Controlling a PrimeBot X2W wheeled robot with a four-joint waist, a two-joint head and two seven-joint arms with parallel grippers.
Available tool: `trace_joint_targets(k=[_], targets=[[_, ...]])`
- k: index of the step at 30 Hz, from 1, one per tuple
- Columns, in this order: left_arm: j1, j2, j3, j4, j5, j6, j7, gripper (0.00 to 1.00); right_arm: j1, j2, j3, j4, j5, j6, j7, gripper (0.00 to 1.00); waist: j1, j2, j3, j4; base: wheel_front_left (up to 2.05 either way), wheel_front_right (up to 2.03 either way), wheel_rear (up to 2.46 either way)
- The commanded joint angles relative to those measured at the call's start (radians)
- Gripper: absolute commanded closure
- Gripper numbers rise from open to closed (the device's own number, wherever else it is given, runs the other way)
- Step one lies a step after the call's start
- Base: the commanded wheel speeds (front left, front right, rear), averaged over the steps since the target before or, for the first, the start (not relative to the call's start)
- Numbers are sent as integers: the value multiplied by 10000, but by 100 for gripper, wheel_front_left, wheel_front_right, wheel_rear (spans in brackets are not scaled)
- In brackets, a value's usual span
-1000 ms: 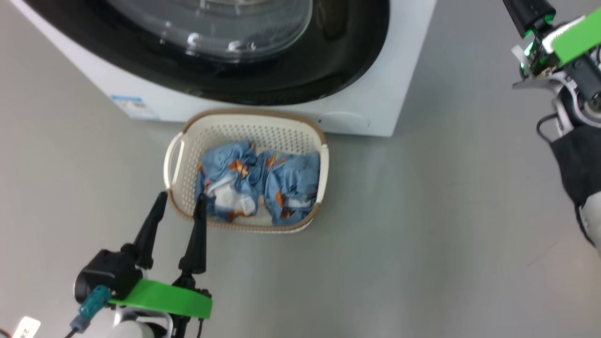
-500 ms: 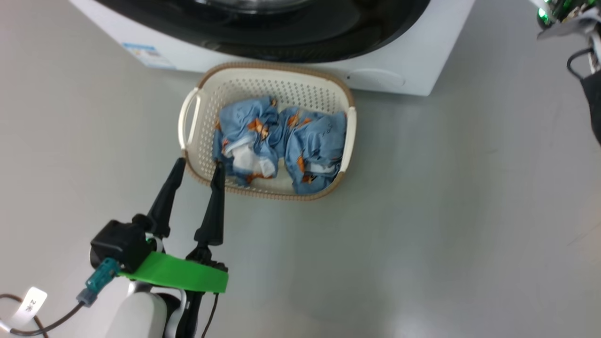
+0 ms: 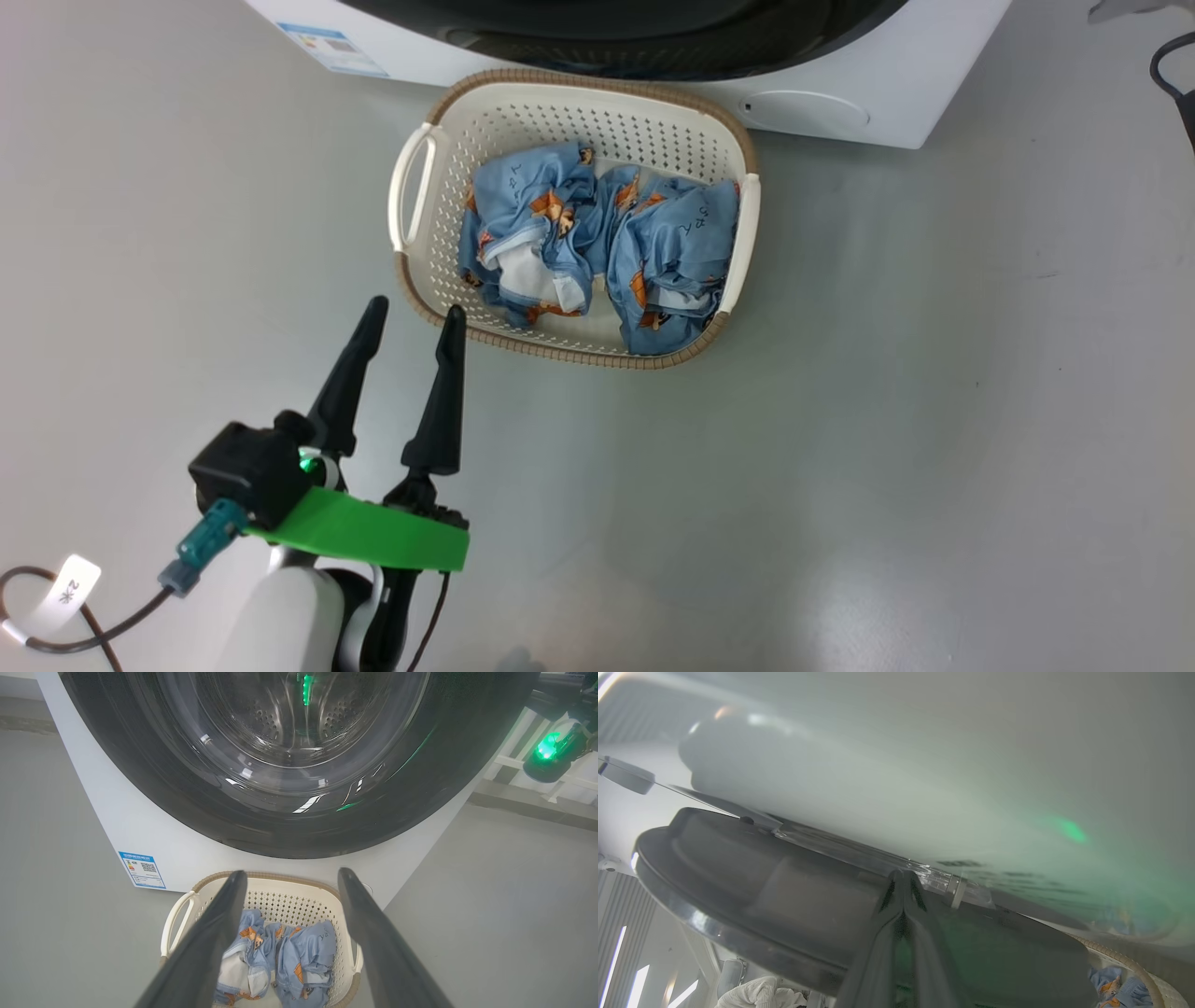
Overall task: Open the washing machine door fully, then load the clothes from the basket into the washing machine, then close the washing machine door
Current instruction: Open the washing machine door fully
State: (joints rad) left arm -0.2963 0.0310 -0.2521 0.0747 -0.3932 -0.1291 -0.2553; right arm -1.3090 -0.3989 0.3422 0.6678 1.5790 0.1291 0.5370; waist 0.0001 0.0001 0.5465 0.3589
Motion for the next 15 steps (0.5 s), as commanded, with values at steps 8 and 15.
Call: trace_joint_targets(k=[8,15], targets=[[-179,193,189,-127,48,-16,-65,0,325,400,336,-522,-92,16,420,100,-1,-1,-325,-16,0,0,0],[56,193,276,-47,240,-16,-65,0,1314,555,670,-1148,-36,16,705,100,-1,-1,-868,-215,0,0,0]])
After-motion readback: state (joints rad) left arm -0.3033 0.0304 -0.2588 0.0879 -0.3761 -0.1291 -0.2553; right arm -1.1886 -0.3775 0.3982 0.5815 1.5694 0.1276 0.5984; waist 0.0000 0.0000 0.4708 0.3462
